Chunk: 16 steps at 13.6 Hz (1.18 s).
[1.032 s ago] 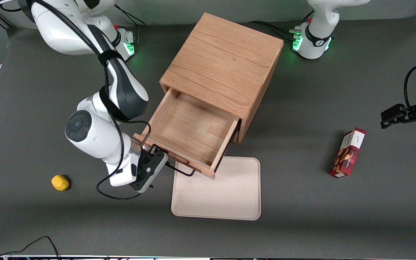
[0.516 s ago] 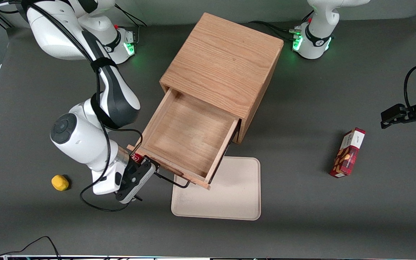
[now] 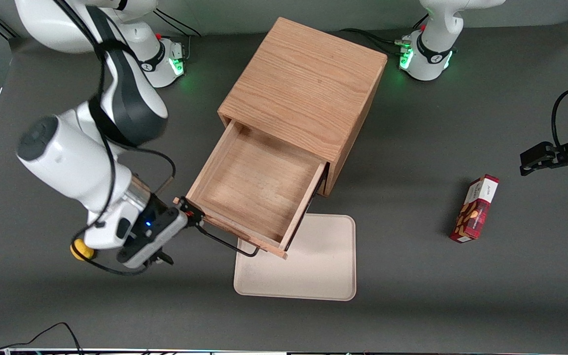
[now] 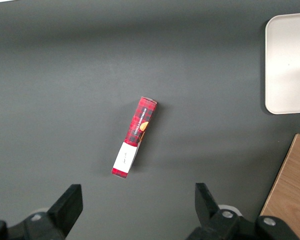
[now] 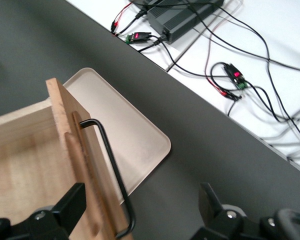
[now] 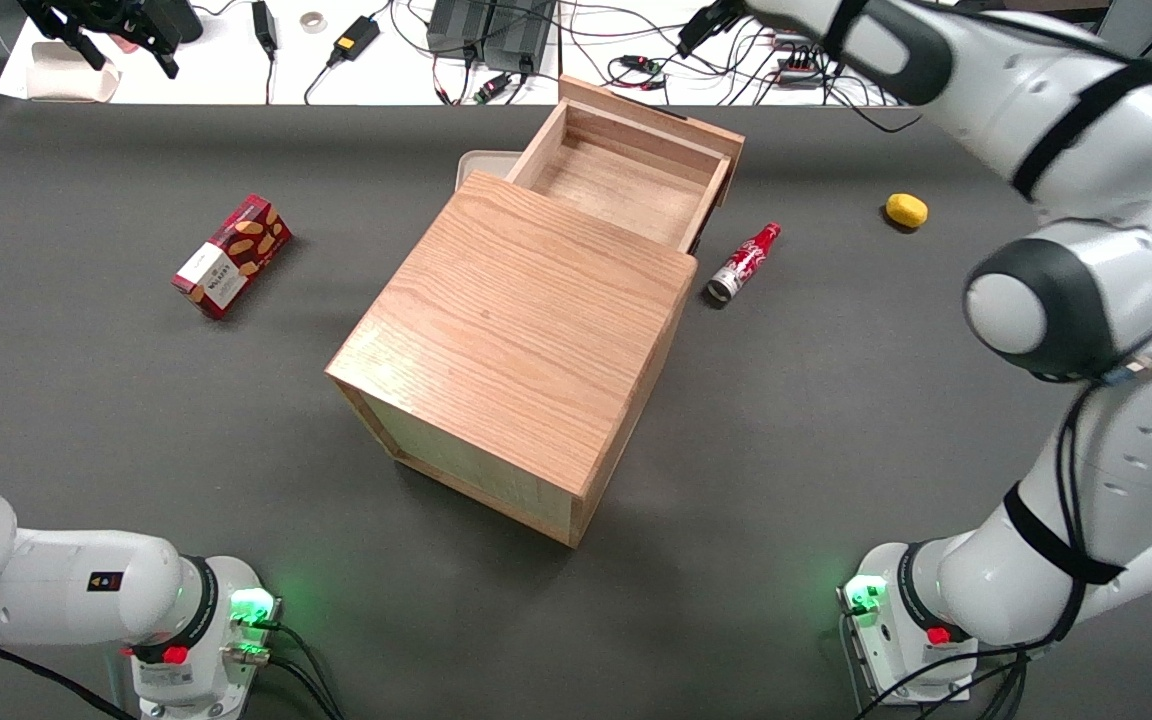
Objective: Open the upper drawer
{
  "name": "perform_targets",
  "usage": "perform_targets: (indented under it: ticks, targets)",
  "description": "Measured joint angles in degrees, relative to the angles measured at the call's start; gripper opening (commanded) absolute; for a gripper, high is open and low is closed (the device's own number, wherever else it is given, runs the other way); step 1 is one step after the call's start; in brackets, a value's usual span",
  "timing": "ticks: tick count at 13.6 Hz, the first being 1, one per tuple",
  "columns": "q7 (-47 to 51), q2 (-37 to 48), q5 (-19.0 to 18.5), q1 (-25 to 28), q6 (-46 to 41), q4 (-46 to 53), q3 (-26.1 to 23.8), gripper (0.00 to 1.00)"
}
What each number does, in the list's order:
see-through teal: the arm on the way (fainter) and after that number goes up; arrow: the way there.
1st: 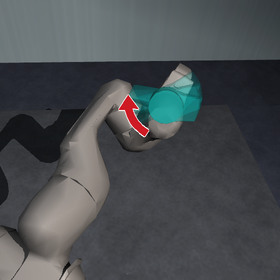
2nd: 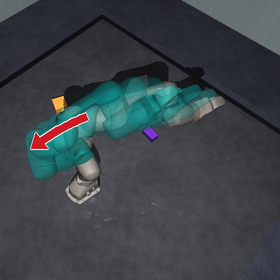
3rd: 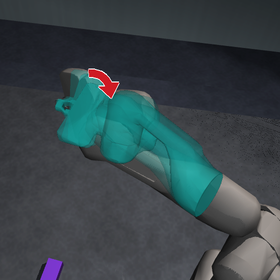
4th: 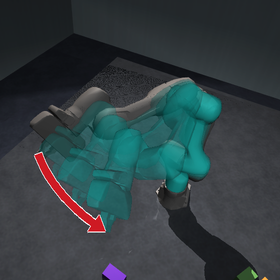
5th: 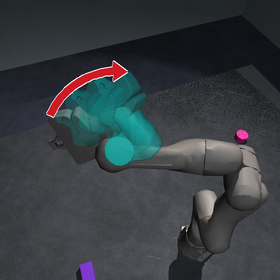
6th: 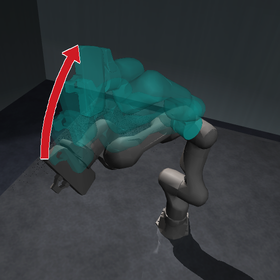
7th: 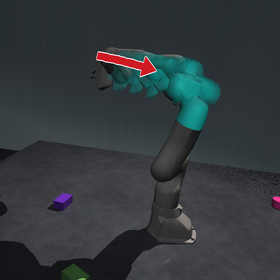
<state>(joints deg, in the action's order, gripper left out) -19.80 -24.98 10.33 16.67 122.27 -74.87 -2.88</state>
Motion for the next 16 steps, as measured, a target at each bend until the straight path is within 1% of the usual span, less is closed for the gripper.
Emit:
perform_targets:
  ticks: [1,3,5,7,10,12,14,16]
  targets:
    - [2.8,3.7,-0.1,-1.0,-0.5,-3.4,0.1,1.00]
    - [5.0,10.9,-0.7,-4.0,-1.1,-11.2,0.2,1.00]
    - [7.0,16.4,-3.6,-7.6,-1.1,-18.1,0.3,1.00]
    - [13.7,20.3,-4.5,-10.4,-1.1,-23.7,0.4,1.00]
    - [25.1,25.5,-6.4,-11.1,-1.9,-30.4,1.2,1.00]
    - [27.0,28.7,-6.8,-11.2,-4.7,-34.0,3.9,1.00]
    - [27.0,30.2,-6.8,-11.3,-10.3,-34.6,7.6,1.00]
    - [27.0,30.6,-6.8,-11.3,-12.2,-34.4,10.1,1.00]
